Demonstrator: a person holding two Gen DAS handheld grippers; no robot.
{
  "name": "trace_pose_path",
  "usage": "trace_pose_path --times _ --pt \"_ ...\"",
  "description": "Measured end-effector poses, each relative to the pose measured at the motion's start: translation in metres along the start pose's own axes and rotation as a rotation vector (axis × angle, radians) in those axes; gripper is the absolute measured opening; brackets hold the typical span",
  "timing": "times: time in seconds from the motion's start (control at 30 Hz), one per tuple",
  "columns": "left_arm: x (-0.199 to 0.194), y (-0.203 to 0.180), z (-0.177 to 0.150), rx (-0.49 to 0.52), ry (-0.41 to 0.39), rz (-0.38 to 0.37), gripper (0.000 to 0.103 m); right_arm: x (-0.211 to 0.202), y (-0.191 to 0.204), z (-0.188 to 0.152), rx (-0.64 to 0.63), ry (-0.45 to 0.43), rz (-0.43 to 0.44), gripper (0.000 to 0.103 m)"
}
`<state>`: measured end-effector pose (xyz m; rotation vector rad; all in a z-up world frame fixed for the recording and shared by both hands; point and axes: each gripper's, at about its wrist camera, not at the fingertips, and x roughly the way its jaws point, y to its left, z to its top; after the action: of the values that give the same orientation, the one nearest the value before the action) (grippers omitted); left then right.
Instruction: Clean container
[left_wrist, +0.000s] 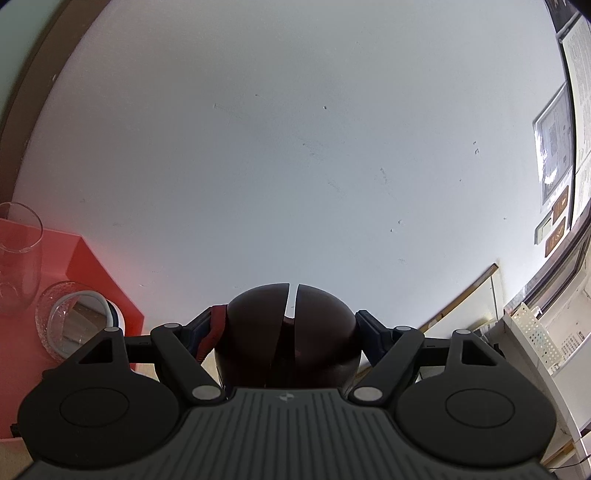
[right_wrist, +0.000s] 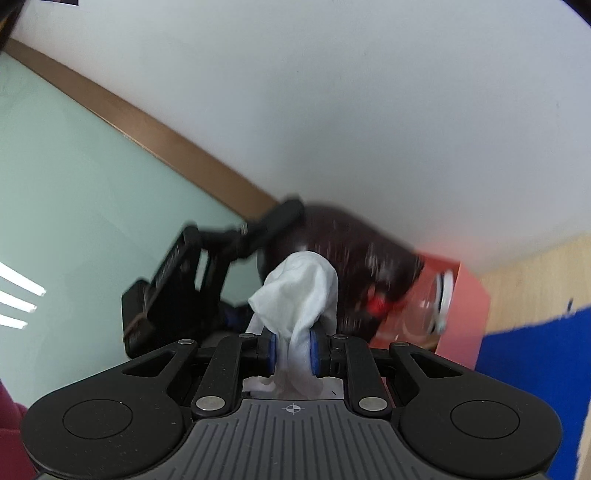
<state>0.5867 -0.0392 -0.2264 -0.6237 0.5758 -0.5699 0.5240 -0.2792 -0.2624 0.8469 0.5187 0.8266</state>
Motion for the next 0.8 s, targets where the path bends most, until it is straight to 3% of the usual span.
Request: trace_pose_path --times 0.3,0.5,0.67,0.8 --pt "-0.009 -0.005 0.001 0.008 -0.011 -0.015 0.083 -0.001 0.002 -0.017 0.03 0.083 0.012 0.017" --pt "-0.017 -0.012 -0.004 0.019 -0.009 -0.034 0.083 -0.027 -0.01 0.004 0.032 0.043 -0.04 0.016" --pt "-0.021 -0.017 -0.008 0.019 0.009 -0.049 0.083 -0.039 -0.025 0.022 -0.006 0.007 -0.143 0.016" --pt "-0.022 -0.018 -0.01 0.028 0.016 -0.037 0.083 -0.041 -0.032 0.037 -0.027 -0.038 -0.163 0.016"
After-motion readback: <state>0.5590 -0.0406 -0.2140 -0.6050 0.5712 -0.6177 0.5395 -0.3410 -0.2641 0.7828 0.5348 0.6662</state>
